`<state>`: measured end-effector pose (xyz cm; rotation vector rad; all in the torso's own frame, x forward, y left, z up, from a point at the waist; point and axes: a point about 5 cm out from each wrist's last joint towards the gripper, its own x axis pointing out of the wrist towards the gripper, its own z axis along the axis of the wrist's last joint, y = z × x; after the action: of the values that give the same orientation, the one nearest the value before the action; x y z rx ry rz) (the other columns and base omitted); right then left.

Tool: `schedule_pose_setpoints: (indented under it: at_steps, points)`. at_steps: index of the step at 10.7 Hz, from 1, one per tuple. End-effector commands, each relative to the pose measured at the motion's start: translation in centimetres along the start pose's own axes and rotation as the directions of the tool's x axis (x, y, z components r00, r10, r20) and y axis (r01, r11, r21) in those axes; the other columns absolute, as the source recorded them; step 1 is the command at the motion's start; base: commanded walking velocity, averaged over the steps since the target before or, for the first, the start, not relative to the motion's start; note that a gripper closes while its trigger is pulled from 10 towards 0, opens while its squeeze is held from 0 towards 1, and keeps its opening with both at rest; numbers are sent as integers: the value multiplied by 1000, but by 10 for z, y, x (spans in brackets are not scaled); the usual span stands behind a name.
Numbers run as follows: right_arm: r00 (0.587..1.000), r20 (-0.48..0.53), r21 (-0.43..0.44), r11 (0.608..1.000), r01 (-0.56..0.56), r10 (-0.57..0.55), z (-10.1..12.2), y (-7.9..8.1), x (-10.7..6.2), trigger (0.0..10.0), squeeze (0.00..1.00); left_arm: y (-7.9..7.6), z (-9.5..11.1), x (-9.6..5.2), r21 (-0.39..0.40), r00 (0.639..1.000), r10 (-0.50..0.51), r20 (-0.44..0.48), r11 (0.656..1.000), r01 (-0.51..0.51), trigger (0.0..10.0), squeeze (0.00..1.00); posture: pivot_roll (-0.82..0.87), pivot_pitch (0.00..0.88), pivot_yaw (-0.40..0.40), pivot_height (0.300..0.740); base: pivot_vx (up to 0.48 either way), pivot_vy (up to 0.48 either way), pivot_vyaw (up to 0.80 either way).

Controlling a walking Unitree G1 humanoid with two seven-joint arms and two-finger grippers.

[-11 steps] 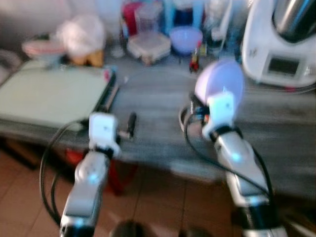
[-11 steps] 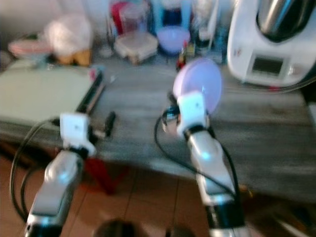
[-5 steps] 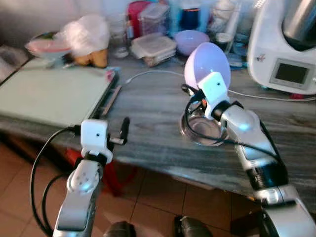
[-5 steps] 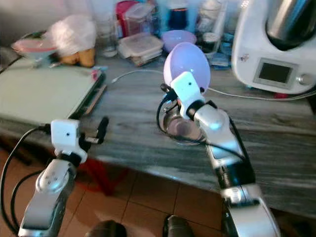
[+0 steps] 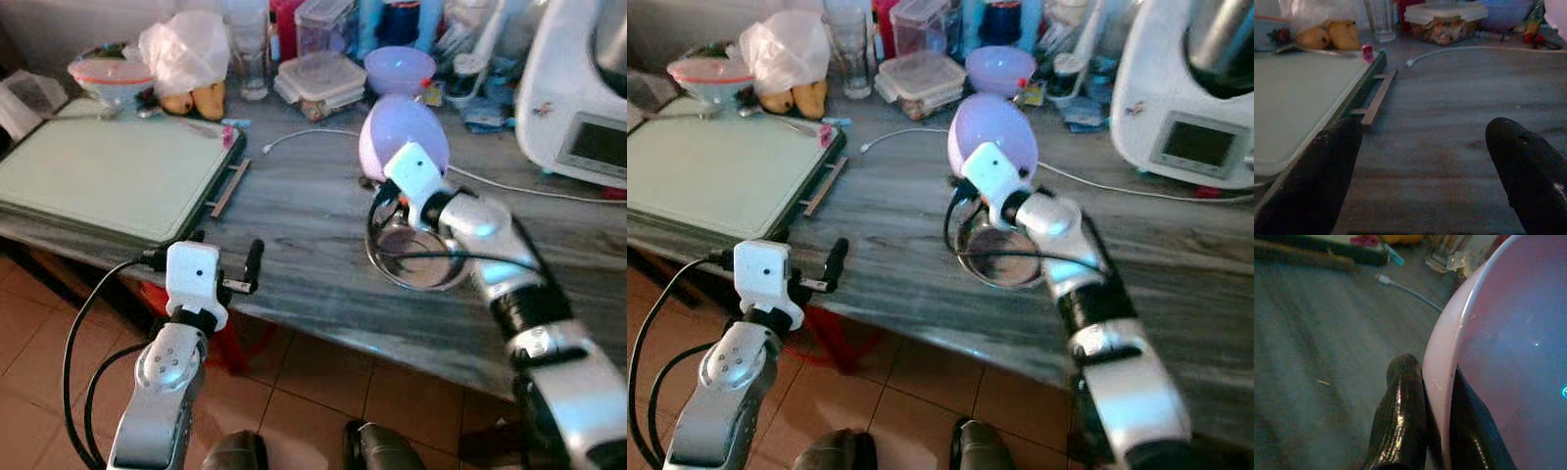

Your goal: Setting the table

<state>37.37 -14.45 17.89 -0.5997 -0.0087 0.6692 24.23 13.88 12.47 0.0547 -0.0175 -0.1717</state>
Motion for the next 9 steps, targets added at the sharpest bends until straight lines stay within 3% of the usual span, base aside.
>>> schedule_pose_setpoints:
  at_steps: [1,4,9]
  points:
    - [1000,-26,-67,998,-12,11,-1,-3,3,10000,0,1,1,-4,13,1000,5,-9,1000,-5,10000,0,54,164,19,740,0,0,0]
    - [994,-97,-61,996,-66,59,-13,1,3,10000,0,1,1,-6,13,1000,4,-20,1000,-3,10000,0,57,169,23,740,0,0,0]
    - [978,-86,-49,979,-197,192,-11,10,2,10000,0,-1,2,-7,5,1000,1,-30,1000,-1,10000,0,47,174,18,740,0,0,0]
